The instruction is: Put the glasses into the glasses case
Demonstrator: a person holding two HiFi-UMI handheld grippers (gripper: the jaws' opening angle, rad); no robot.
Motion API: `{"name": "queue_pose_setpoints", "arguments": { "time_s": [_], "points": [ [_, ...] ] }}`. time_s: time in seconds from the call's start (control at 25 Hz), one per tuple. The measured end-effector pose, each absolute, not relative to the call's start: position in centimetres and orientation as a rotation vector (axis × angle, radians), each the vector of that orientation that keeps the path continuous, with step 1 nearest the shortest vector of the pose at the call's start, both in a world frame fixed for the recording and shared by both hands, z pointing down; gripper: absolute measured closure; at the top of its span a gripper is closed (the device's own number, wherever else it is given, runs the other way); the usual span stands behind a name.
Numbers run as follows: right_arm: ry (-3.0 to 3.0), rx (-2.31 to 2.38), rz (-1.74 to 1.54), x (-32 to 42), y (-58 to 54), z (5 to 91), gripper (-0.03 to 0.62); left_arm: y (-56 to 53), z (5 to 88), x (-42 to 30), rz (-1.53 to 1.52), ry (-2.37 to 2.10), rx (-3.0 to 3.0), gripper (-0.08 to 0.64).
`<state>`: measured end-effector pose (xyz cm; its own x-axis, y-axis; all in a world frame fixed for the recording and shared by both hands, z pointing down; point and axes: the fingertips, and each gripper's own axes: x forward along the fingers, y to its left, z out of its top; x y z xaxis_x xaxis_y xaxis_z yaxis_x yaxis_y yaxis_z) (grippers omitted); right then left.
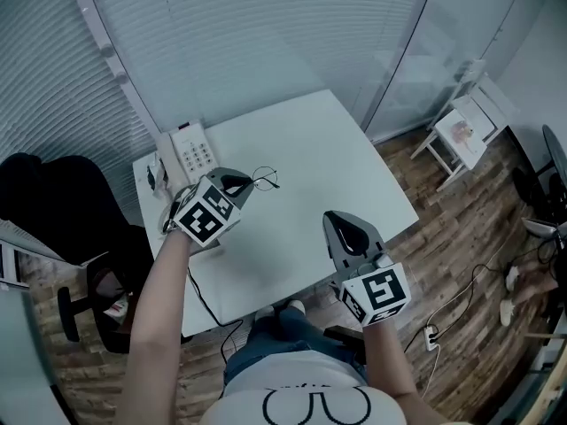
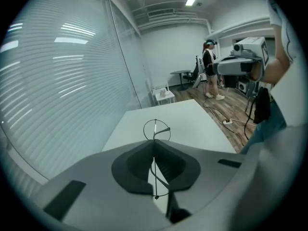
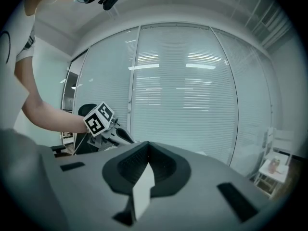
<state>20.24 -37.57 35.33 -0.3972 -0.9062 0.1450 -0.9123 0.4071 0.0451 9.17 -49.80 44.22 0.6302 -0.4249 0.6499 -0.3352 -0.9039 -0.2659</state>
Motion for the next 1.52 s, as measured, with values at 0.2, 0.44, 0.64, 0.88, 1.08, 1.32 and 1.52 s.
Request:
{"name": "queue_pose_setpoints", "arguments": {
  "time_s": [0.2, 0.44, 0.64, 0.88, 1.08, 1.32, 1.52],
  "points": [
    [-2.547, 1.628, 0.040, 19.1, -37.4, 34.3, 0.581, -48.7, 41.9, 6.1, -1.108, 0.679, -2.691, 0.538],
    [-2.592, 1.558, 0.026, 16.4, -37.6, 34.2, 0.581, -46.5, 41.8, 0.6, -1.182, 0.701, -2.654, 0.538],
    [-2.628, 1.465, 0.024, 13.2, -37.4, 34.8, 0.581, -45.0, 43.8, -4.6, -1.287, 0.752, -2.625, 0.538],
    [-2.604, 1.374, 0.067, 10.9, -37.0, 37.1, 0.581, -43.7, 48.0, -8.9, -1.384, 0.807, -2.647, 0.538],
    [-2.573, 1.340, 0.102, 10.0, -36.7, 38.9, 0.581, -42.6, 52.2, -9.8, -1.434, 0.811, -2.659, 0.537],
    [-2.531, 1.298, 0.141, 9.7, -36.2, 40.8, 0.581, -42.3, 56.4, -10.4, -1.477, 0.853, -2.577, 0.537],
    [-2.518, 1.273, 0.153, 9.2, -35.9, 41.6, 0.581, -41.3, 58.2, -10.5, -1.504, 0.839, -2.532, 0.537]
  ]
}}
